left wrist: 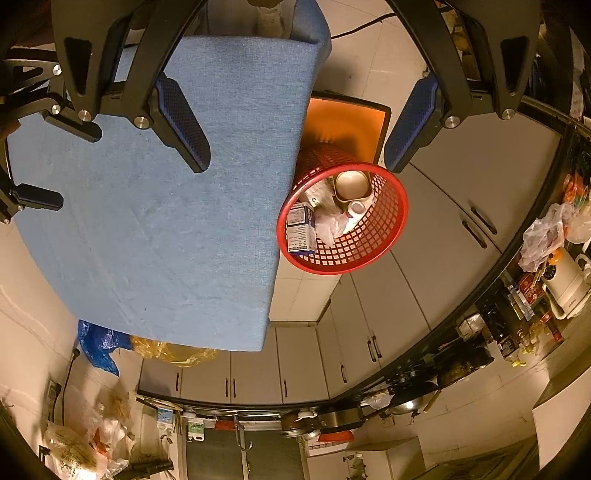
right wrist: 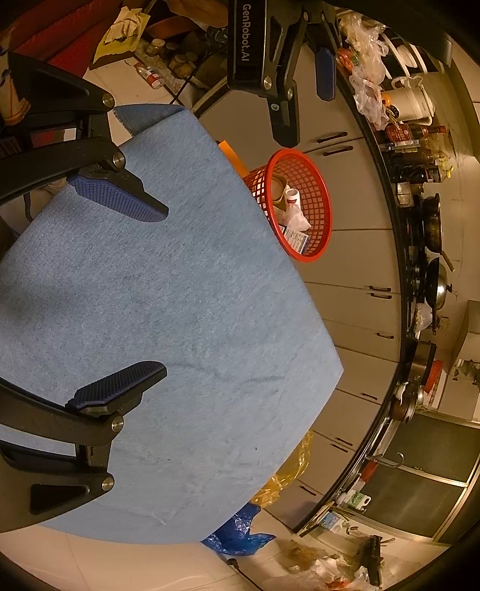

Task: Collect trash

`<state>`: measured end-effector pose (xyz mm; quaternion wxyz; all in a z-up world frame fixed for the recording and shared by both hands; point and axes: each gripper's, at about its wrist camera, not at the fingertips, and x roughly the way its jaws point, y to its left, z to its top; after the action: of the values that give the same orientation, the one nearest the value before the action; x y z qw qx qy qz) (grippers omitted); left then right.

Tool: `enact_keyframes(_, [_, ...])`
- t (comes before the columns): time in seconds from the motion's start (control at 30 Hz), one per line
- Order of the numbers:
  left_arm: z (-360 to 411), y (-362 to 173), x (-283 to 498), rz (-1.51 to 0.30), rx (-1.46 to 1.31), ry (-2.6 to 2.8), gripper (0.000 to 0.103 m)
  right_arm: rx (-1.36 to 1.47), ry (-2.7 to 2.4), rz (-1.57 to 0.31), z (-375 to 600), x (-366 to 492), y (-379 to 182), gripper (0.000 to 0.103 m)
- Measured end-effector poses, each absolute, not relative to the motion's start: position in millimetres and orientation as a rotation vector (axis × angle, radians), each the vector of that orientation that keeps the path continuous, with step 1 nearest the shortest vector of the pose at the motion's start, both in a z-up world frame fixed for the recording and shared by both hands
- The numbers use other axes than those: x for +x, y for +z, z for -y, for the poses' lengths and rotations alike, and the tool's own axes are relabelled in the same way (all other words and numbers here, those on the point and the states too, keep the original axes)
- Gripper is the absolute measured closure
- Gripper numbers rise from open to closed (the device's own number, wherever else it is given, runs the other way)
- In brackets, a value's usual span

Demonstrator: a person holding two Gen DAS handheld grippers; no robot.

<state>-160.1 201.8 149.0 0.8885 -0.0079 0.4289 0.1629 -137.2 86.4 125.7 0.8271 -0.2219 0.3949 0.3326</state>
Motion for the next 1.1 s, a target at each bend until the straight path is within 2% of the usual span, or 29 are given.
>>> enact_keyframes(1.1, [-206.2, 142.9, -155.7, -0.899, -0.020, 0.278, 0.009, -0.473, 0.688, -0.863, -90.8, -138.4, 119.8, 0.021])
